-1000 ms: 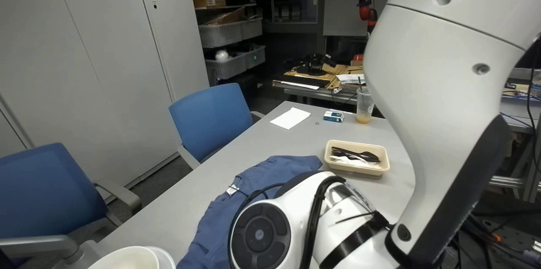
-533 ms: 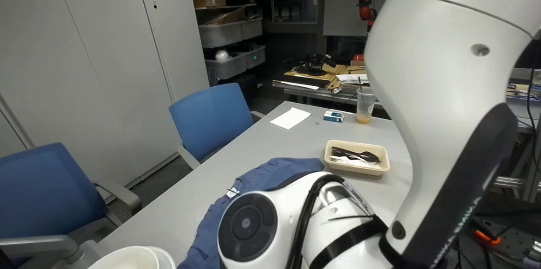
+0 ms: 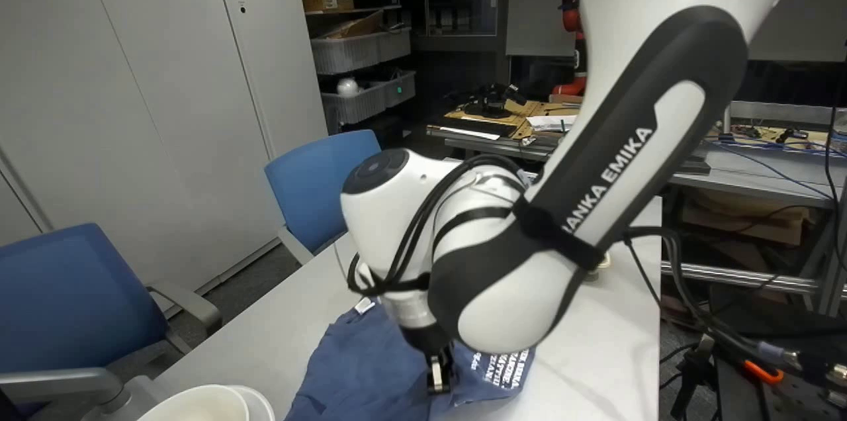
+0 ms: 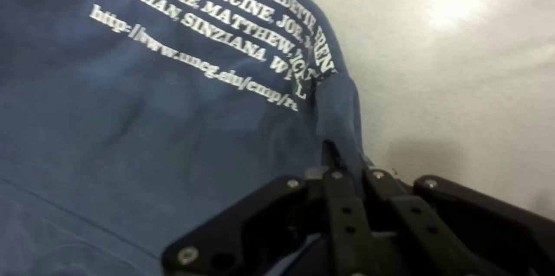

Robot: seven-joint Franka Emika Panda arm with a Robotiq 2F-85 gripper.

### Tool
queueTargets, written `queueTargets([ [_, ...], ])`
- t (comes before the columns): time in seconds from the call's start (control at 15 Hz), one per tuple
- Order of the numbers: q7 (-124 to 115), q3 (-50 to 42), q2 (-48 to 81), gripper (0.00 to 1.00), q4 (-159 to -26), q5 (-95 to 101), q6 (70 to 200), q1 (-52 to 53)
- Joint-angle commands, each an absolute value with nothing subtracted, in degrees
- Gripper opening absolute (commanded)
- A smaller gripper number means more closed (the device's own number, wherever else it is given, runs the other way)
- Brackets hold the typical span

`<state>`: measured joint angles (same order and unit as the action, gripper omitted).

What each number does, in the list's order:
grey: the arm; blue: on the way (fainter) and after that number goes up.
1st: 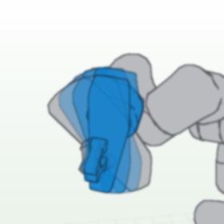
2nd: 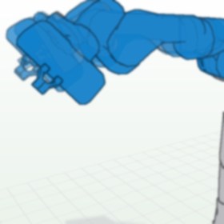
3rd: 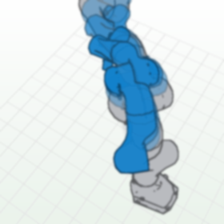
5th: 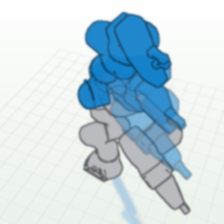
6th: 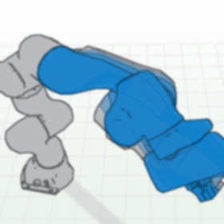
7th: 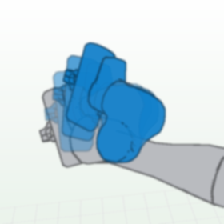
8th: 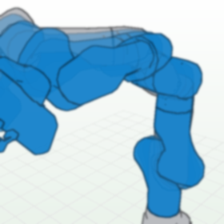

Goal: Fold the t-shirt from bottom to top then left to right

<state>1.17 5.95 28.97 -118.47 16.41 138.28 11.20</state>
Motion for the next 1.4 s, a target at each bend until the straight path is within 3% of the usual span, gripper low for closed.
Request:
queueTargets([
  [0.0, -2.8, 1.16, 23.12, 0.01, -122.85, 16.41, 141.06, 8.57],
  [0.53, -22.12, -13.66, 19.08, 0.01, -131.23, 26.3, 146.66, 6.86],
  [0.6, -24.91, -14.55, 19.47, 0.11, -131.49, 27.14, 145.53, 7.09],
  [0.67, -27.03, -15.21, 19.71, 0.3, -131.77, 28.2, 144.71, 7.32],
  [1.2, -32.99, -13.79, 19.32, 0.9, -132.51, 35.01, 142.58, 7.81],
  [1.33, -28.41, -11.03, 18.94, 1.0, -132.16, 32.04, 143.44, 6.79],
])
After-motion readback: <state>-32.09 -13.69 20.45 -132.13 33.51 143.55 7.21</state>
